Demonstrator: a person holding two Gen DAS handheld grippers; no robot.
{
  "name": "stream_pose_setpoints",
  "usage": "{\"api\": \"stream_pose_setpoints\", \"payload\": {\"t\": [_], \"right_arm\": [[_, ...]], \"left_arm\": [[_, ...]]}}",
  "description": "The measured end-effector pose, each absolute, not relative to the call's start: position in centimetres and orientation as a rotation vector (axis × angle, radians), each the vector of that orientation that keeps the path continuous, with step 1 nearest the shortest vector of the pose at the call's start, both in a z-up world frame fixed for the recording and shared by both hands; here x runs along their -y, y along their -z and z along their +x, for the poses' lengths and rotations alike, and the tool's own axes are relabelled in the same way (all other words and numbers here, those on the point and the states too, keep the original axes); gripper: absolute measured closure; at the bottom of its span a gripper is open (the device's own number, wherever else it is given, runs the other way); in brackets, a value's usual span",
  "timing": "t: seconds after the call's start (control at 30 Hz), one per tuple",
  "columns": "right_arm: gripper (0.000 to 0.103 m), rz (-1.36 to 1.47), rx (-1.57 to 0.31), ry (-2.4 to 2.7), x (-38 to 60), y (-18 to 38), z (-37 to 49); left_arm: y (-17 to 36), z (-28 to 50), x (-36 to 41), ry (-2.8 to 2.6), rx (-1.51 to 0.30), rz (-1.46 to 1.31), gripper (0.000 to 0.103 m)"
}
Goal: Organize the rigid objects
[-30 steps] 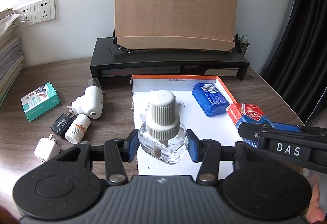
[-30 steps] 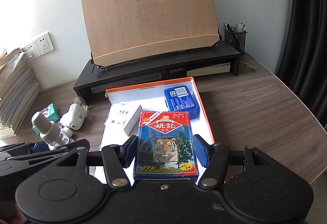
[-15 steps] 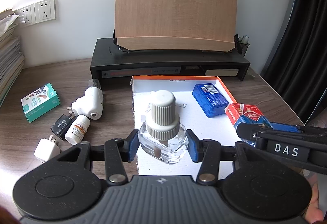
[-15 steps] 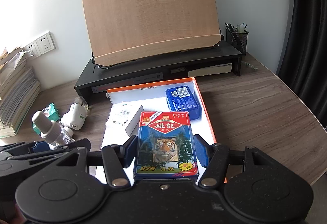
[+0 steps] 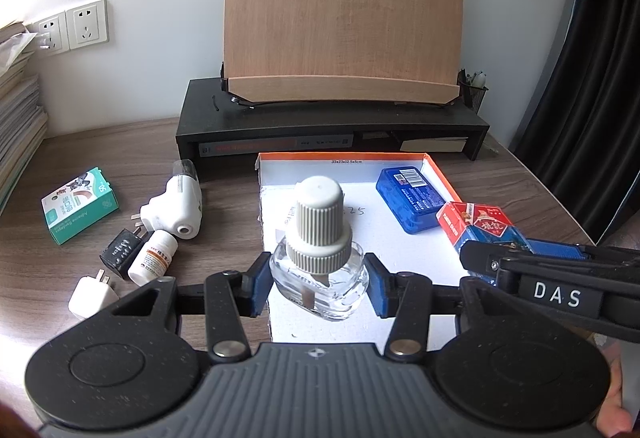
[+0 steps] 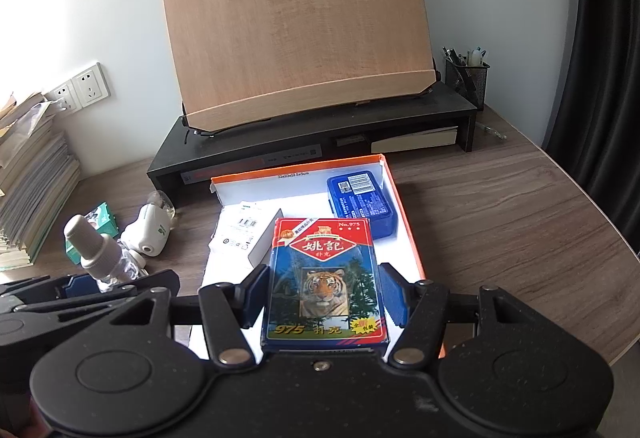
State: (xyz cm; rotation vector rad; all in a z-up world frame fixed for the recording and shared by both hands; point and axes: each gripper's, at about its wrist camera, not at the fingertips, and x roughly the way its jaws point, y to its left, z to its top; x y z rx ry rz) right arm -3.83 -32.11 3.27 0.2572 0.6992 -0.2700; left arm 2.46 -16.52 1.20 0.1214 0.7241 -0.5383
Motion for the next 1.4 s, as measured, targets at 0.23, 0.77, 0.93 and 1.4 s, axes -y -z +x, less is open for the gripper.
{"api": "stream_pose_setpoints", "payload": {"t": [0.23,0.77,0.93,1.4], "right_arm": [[0.032,0.257,-0.698,0.271,32.04,-3.29,-3.82],[0.032,0.256,-0.702,0.267,32.01,-3.32,-3.59],[0.032,0.257,-0.702,0.267,31.95,-3.33,-3.57],[0.032,0.255,-0.708,0.266,31.96,-2.86,-3.56]], "left_arm": [[-1.24,2.48,16.63,0.541,-0.723,0.122,0.054],[-1.16,2.45,16.71,0.542,-0.724,0.124,0.054],[-1.1,2.48,16.71,0.541,-0.725,0.122,0.054],[-0.93,2.34,16.85,0.541,-0.73,0.116,0.054]]}}
